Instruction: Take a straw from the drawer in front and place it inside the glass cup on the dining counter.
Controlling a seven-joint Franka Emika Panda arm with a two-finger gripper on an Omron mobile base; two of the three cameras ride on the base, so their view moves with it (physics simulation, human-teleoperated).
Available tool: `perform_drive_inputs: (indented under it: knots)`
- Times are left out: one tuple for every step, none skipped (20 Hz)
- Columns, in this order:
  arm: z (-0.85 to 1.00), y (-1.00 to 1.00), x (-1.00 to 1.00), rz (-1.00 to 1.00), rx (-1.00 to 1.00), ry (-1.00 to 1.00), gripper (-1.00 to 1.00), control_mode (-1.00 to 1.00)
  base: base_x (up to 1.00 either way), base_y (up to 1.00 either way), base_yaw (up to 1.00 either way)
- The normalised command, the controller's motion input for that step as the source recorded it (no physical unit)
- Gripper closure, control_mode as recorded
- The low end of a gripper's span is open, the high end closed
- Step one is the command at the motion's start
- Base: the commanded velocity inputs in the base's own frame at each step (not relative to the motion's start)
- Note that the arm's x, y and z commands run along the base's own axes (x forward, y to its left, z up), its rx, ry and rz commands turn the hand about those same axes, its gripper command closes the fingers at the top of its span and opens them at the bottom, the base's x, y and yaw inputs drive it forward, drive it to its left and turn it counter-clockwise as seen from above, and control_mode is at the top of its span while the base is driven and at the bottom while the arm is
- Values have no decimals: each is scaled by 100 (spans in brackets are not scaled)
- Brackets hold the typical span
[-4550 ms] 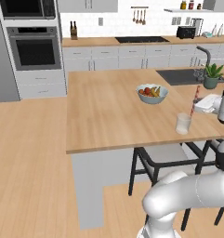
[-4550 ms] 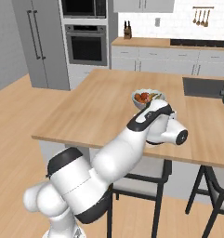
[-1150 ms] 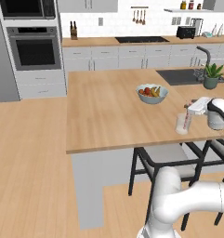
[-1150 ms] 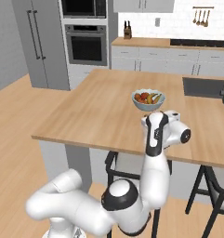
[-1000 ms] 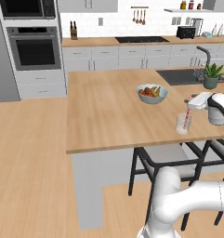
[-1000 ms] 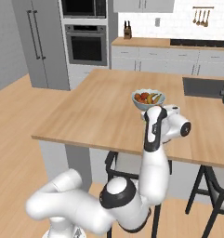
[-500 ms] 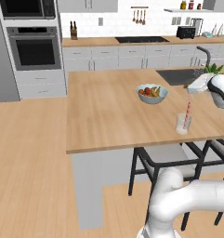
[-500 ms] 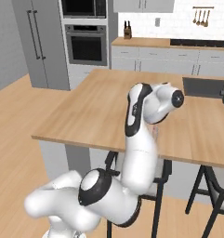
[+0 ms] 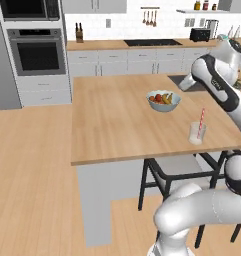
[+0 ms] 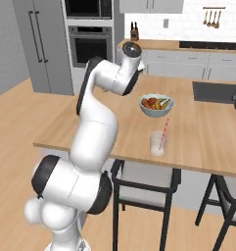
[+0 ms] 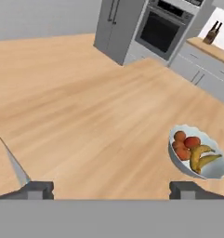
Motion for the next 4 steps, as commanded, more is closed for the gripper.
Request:
perform_drive_inputs:
  knots:
    - [32, 100, -36, 0, -38, 30, -100, -100, 0, 0, 0]
    - [14, 100, -31, 0, -36, 30, -100, -100, 0, 0, 0]
    - [14, 100, -35, 0, -35, 29, -100, -100, 0, 0, 0]
    - [0, 100, -31, 0, -33, 31, -100, -100, 0, 0, 0]
